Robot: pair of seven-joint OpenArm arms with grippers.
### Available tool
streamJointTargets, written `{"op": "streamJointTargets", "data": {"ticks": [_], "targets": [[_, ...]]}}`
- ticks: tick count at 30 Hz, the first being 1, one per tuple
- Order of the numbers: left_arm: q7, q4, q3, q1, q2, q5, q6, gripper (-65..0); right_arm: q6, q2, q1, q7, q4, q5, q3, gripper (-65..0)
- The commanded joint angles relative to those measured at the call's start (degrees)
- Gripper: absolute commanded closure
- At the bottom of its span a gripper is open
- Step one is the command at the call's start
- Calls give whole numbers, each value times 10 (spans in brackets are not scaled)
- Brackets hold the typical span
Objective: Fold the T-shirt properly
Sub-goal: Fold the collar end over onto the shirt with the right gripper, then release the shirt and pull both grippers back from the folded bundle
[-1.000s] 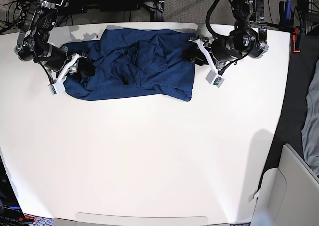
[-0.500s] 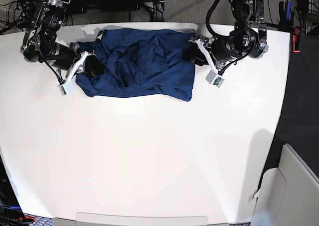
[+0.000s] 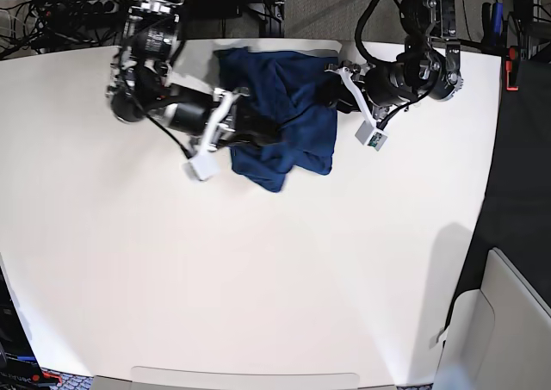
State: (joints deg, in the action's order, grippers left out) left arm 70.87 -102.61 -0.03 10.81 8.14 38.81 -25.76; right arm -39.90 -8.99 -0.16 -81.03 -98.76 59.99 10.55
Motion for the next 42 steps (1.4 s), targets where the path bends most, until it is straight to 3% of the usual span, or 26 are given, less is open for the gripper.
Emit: {"op": "streamJointTargets", "data": {"ticks": [1,13,20,25,31,34,42], "targets": [[2,-6,-2,-3,2,4,-4,-199,-1,0,14,10,-4,12,-5,-8],[4,-6,-2,-3,2,4,-3,-199,-1,0,86,28,162,-97,-88,-17],[3,-6,-2,-3,2,4,-3,-199,-1,0,99,34,171,-95,-177,-246],[0,-6,-2,-3,4,4,-3,-199,-1,0,104,30,108,-94,-222,-254],[-1,-7,-2,-3,6,4,-3,-199,-1,0,97,29,46,-94,-217,-254],[-1,-17,-12,-3,6,4,-3,-199,-1,5,83,30,24,-94,-174,-254],[4,-103,-80,8,4,5,-3,-199,-1,107,85,32,12,-97,-7,-254]]}}
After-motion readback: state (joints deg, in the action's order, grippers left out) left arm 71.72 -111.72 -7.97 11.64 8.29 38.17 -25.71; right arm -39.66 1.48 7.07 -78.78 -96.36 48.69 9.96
